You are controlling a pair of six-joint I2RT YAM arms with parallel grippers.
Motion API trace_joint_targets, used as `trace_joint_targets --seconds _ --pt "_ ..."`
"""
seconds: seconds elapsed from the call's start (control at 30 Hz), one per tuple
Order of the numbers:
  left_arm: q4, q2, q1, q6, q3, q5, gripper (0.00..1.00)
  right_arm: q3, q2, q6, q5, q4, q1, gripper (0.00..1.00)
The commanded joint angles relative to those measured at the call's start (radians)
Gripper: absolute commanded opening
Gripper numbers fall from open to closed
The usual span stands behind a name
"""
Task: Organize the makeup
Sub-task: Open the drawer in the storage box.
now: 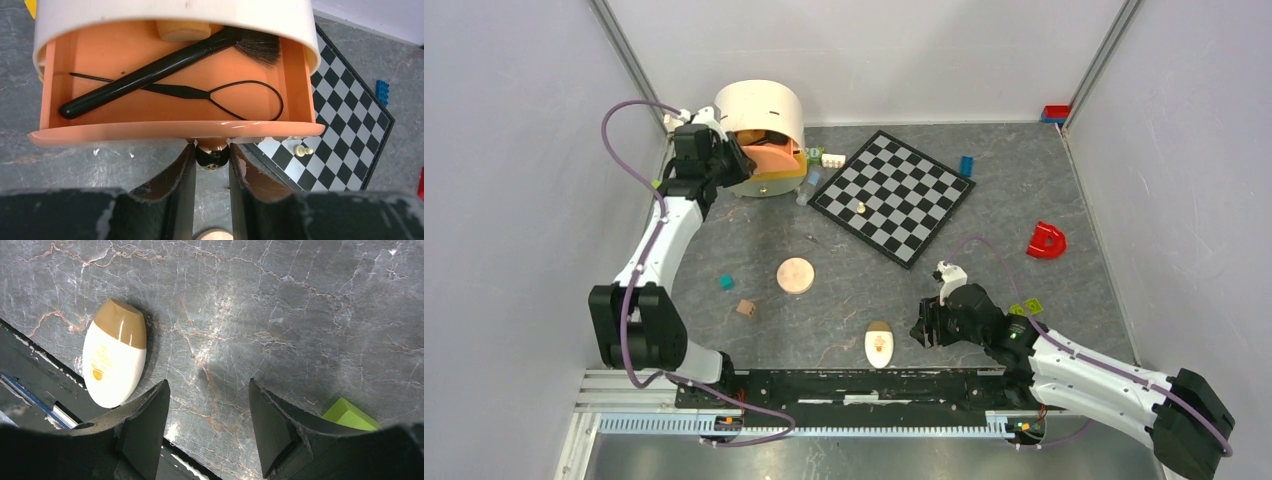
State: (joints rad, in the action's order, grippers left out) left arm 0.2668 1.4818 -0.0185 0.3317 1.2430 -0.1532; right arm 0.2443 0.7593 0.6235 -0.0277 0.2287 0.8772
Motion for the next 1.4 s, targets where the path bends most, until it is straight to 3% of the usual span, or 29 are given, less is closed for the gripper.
trace_joint_targets --seconds 0.0,0.43,0.73,0.87,1.1,1.37 --pt "-0.052 -0.093 0.005 0.045 -0.064 -0.025 0.22 0.022 -0.013 -0.004 -0.019 -0.007 0.004 0.66" --pt "-0.065 -0.215 0.002 0.074 -0.179 -0.052 0.26 0.02 -0.025 0.003 -0.016 -0.007 0.003 0.66" --pt "-0.028 -0.23 0.002 0.073 -0.185 -0.045 0.53 0.032 -0.023 0.007 -0.01 -0.012 0.003 0.66" --pt "0.029 -0.269 0.002 0.074 -0.205 -0.048 0.6 0.046 -0.012 0.005 -0.009 -0.017 0.003 0.67" --pt "0.031 -0.502 -0.012 0.195 -0.428 -0.064 0.66 0.054 0.017 0.003 0.001 -0.039 0.003 0.67" --pt "0.005 -0.653 -0.036 0.342 -0.652 -0.048 0.62 0.043 0.037 0.008 0.016 -0.065 0.004 0.67"
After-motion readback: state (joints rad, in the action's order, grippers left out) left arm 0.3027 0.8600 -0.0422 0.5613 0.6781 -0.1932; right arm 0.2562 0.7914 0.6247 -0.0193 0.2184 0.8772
